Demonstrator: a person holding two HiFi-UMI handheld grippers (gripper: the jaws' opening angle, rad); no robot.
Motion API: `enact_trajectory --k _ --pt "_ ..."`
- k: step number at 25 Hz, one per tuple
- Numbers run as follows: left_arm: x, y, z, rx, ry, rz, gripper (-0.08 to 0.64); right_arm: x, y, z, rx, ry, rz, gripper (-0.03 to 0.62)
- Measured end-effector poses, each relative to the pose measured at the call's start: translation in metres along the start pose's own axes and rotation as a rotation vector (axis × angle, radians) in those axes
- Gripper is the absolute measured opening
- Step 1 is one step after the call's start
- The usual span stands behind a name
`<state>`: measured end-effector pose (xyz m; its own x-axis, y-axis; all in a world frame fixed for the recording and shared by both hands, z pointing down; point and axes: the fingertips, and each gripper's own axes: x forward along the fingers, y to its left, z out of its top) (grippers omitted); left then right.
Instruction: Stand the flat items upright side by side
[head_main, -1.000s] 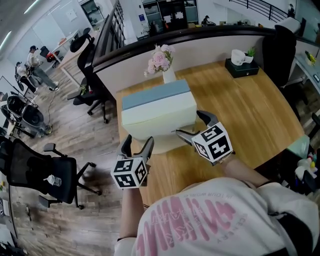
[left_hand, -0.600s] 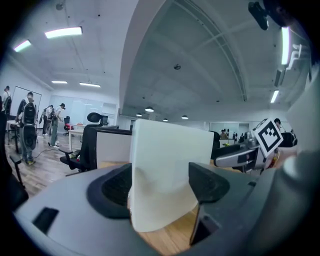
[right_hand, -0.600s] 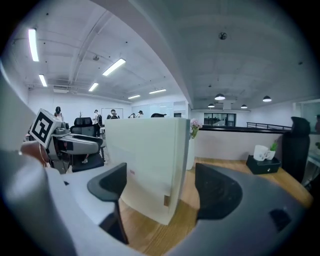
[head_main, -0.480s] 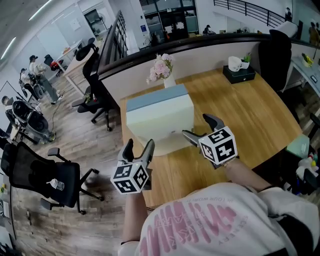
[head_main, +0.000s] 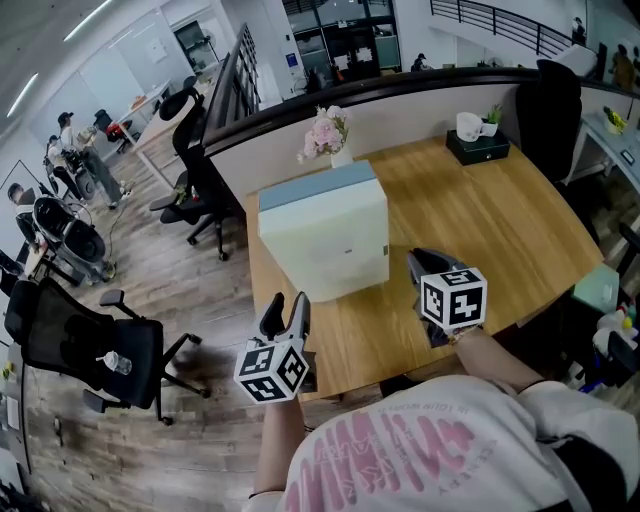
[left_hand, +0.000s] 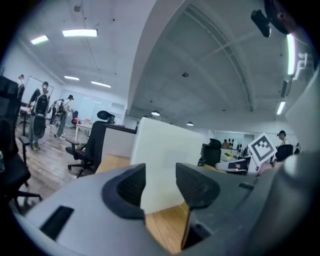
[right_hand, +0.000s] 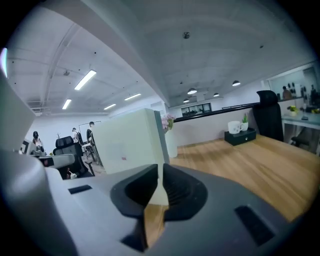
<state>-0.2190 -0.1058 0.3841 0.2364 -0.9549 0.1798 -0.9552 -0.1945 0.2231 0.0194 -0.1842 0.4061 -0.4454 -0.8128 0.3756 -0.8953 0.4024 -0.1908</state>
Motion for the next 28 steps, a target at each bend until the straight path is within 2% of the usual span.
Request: enact_trajectory --k 2,6,9,13,18,21,28 --pt "-0.001 -0.01 -0.019 -0.032 0.036 -0.014 0.171 -0.003 -0.004 -0.016 -0.006 0.023 -0.014 -0.003" --pt "0.0 -0.035 -0.048 -0.109 0.085 -0.052 0.1 -0.007 0.004 -0.042 0.015 0.076 0.035 -0.003" --pt "0.0 -0.049 -0.057 -0.171 0.098 -0.065 0.003 -0.01 0.02 -0.051 0.078 0.09 0.103 -0.005" --pt "-0.003 -0.065 -0.048 -0.141 0.087 -0.061 0.002 -0.016 0.046 -0.045 0.131 0.067 0.206 -0.005" --pt "-0.017 -0.082 -0.021 -0.108 -0.028 -0.004 0.003 -0.038 0.062 -0.026 0.098 -0.009 0.331 -0.005" --pt "-0.026 -0.092 -0.012 -0.117 -0.068 0.032 0.003 -0.048 0.059 -0.016 0.05 -0.028 0.361 -0.005" --pt "-0.045 -0.129 -0.018 -0.131 -0.089 0.077 0.003 -0.078 0.039 -0.016 0.0 -0.021 0.405 -0.005"
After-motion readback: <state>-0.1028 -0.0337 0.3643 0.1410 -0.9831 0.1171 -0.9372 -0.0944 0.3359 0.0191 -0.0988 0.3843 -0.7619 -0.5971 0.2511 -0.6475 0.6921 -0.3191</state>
